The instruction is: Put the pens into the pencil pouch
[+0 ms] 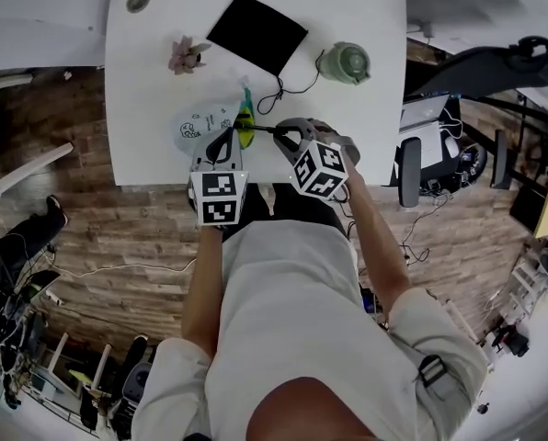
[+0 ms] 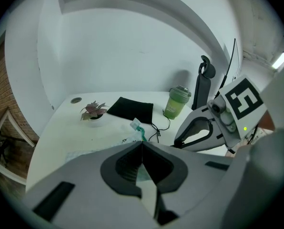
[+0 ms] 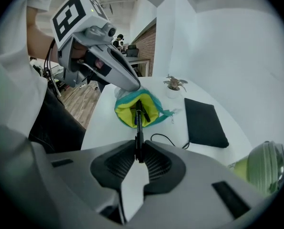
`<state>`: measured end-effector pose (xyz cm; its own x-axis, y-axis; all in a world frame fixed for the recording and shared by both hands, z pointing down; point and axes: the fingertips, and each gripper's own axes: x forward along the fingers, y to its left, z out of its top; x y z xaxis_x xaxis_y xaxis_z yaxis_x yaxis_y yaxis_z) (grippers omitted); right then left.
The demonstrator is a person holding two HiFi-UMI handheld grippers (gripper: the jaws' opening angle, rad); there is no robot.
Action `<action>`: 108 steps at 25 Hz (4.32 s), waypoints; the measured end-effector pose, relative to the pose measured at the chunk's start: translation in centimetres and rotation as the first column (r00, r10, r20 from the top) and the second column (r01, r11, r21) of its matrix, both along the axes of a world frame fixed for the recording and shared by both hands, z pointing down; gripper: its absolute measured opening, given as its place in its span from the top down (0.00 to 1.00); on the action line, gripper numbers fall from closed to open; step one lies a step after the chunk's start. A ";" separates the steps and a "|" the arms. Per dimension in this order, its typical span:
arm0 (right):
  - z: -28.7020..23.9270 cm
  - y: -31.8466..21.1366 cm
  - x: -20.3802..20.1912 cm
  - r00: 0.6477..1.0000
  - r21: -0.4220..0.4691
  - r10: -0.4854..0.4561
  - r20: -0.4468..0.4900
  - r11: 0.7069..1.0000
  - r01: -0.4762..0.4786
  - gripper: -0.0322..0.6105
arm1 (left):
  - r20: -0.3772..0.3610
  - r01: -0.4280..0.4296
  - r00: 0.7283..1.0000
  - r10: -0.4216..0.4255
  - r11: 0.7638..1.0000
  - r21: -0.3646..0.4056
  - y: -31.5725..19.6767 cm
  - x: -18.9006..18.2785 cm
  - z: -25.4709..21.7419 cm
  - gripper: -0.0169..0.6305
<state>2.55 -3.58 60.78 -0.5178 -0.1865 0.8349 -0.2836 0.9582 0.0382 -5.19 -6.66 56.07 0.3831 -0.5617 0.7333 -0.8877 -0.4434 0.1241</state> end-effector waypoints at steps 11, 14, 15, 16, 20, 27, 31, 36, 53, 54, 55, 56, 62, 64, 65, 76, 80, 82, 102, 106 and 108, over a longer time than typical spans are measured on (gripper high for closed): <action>0.0 -0.9 -4.5 0.997 0.015 -0.081 0.016 0.997 0.081 0.86 | -0.033 -0.009 0.999 0.009 1.000 0.008 0.0 -0.4 -0.5 0.98; 0.0 -1.1 -5.5 0.996 0.013 -0.088 0.025 0.996 0.088 0.86 | -0.042 -0.015 0.999 0.015 1.000 0.009 -0.2 -0.5 -0.6 0.98; 0.0 -1.2 -5.8 0.996 0.013 -0.089 0.029 0.996 0.088 0.86 | -0.044 -0.017 0.999 0.017 1.000 0.010 -0.2 -0.5 -0.6 0.98; 0.0 -1.3 -6.2 0.995 0.013 -0.089 0.035 0.996 0.088 0.86 | -0.046 -0.019 0.999 0.019 1.000 0.009 -0.2 -0.6 -0.6 0.98; 0.1 -1.8 -7.3 0.995 0.016 -0.084 0.060 0.996 0.083 0.86 | -0.056 -0.022 0.998 0.022 1.000 0.008 -0.3 -0.6 -0.6 0.98; 0.7 -2.4 -8.7 0.992 0.011 -0.073 0.099 0.997 0.072 0.85 | -0.063 -0.027 0.998 0.027 1.000 0.007 -0.6 -0.9 -0.4 0.98; 1.2 -2.6 -8.9 0.992 0.007 -0.039 0.122 0.999 0.039 0.85 | -0.064 -0.036 0.997 0.035 0.999 -0.003 -0.7 -0.9 0.1 0.98; 1.4 -2.8 -8.7 0.990 0.005 0.002 0.143 1.000 -0.003 0.85 | -0.060 -0.058 0.997 0.057 0.998 -0.008 -0.6 -0.7 0.5 0.98; -0.8 -2.7 -3.8 0.962 0.013 0.191 0.193 0.980 -0.197 0.75 | -0.027 -0.134 0.991 0.133 0.991 -0.029 0.0 0.6 2.7 0.98; -1.1 -2.6 -3.4 0.958 0.014 0.206 0.198 0.977 -0.213 0.75 | -0.022 -0.139 0.990 0.138 0.990 -0.032 0.1 0.7 2.9 0.98; -1.4 -2.5 -3.0 0.954 0.016 0.220 0.203 0.974 -0.228 0.75 | -0.017 -0.144 0.990 0.143 0.989 -0.034 0.2 0.8 3.1 0.98; -1.7 -2.4 -2.6 0.950 0.017 0.233 0.207 0.970 -0.241 0.75 | -0.013 -0.147 0.989 0.147 0.989 -0.033 0.3 0.9 3.3 0.98; -3.9 -2.0 -0.8 0.916 0.021 0.309 0.257 0.945 -0.325 0.73 | -0.003 -0.166 0.986 0.166 0.986 -0.020 0.5 1.3 3.3 0.95; -4.7 -2.0 -0.4 0.903 0.024 0.330 0.274 0.937 -0.350 0.72 | -0.010 -0.173 0.985 0.172 0.985 -0.012 0.6 1.4 3.1 0.93; -5.0 -2.0 -0.3 0.897 0.027 0.340 0.284 0.932 -0.362 0.72 | -0.014 -0.176 0.984 0.176 0.984 -0.005 0.6 1.4 2.9 0.91; -11.2 -3.4 1.5 0.794 0.088 0.429 0.430 0.855 -0.510 0.68 | -0.068 -0.192 0.975 0.209 0.960 0.202 -0.7 2.7 -4.3 0.77; -14.1 -3.8 2.2 0.753 0.119 0.442 0.488 0.821 -0.559 0.67 | -0.080 -0.190 0.971 0.224 0.933 0.306 -1.3 3.0 -8.1 0.75; -15.5 -3.9 2.5 0.734 0.133 0.443 0.516 0.805 -0.579 0.67 | -0.083 -0.190 0.969 0.234 0.914 0.357 -1.6 3.1 -10.0 0.74; -25.0 -3.9 5.9 0.647 0.252 0.367 0.668 0.707 -0.661 0.67 | -0.086 -0.158 0.963 0.256 0.791 0.591 -1.3 4.7 -19.8 0.72; -25.8 -3.6 6.9 0.636 0.256 0.349 0.688 0.703 -0.663 0.67 | -0.071 -0.151 0.968 0.242 0.781 0.606 -0.8 5.5 -20.6 0.72; -25.9 -3.5 7.6 0.633 0.255 0.345 0.693 0.704 -0.663 0.68 | -0.063 -0.147 0.970 0.234 0.776 0.614 -0.8 6.0 -21.0 0.72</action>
<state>10.15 -7.12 34.90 -0.5381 -0.8283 0.1564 -0.8299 0.5530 0.0733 0.81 -7.45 35.08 0.5954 -0.7760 0.2081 -0.7722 -0.6243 -0.1183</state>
